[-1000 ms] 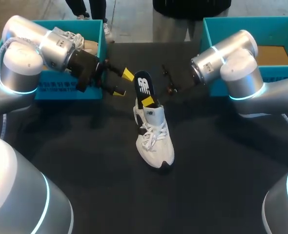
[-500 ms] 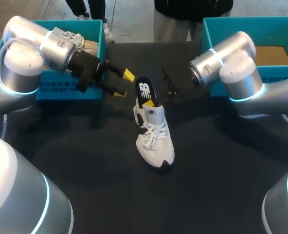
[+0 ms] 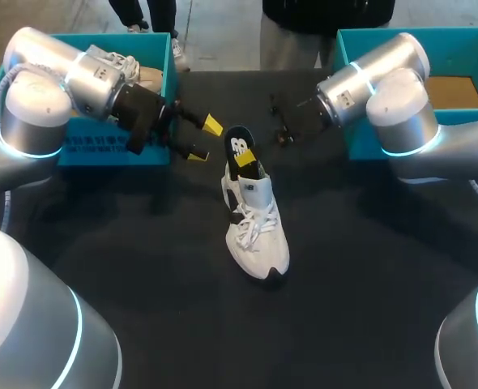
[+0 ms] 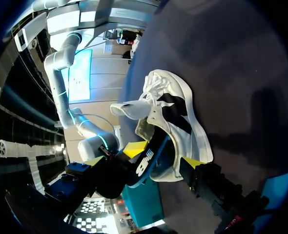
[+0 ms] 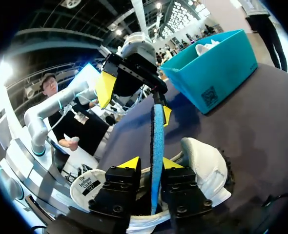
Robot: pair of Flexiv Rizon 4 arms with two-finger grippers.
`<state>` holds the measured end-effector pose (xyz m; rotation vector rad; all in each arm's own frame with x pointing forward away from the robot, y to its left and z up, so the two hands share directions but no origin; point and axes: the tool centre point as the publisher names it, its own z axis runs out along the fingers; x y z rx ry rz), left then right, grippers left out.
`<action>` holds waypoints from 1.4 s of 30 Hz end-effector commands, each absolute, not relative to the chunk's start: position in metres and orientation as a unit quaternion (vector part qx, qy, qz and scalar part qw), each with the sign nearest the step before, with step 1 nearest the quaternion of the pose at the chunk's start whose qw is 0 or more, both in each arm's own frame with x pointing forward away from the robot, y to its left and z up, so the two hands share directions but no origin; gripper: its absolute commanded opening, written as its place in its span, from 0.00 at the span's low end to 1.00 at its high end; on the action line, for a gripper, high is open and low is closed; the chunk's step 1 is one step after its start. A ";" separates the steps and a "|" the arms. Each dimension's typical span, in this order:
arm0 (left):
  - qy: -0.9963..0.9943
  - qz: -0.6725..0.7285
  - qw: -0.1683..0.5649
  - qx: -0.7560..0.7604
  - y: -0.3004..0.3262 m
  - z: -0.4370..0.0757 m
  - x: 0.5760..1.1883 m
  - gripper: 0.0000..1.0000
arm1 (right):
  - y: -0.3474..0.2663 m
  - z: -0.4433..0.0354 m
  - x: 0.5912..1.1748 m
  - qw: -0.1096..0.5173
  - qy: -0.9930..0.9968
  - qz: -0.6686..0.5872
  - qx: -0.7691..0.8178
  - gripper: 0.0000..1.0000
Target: Take the shoe out of the shoebox, open the shoe tongue, remove and reinsert the insole, then place the shoe into the shoebox
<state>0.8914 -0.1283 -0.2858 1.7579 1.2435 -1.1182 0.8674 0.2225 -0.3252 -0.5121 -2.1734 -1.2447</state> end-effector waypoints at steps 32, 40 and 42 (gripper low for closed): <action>0.479 -0.432 0.351 0.679 -0.125 -0.287 0.886 1.00 | 0.223 -0.330 0.855 0.298 -0.824 -0.435 -0.204 0.31; 0.481 -0.430 0.352 0.678 -0.124 -0.286 0.886 1.00 | 0.222 -0.328 0.865 0.293 -0.827 -0.437 -0.198 0.29; 0.482 -0.429 0.352 0.678 -0.124 -0.286 0.885 1.00 | 0.221 -0.330 0.867 0.293 -0.827 -0.437 -0.198 0.27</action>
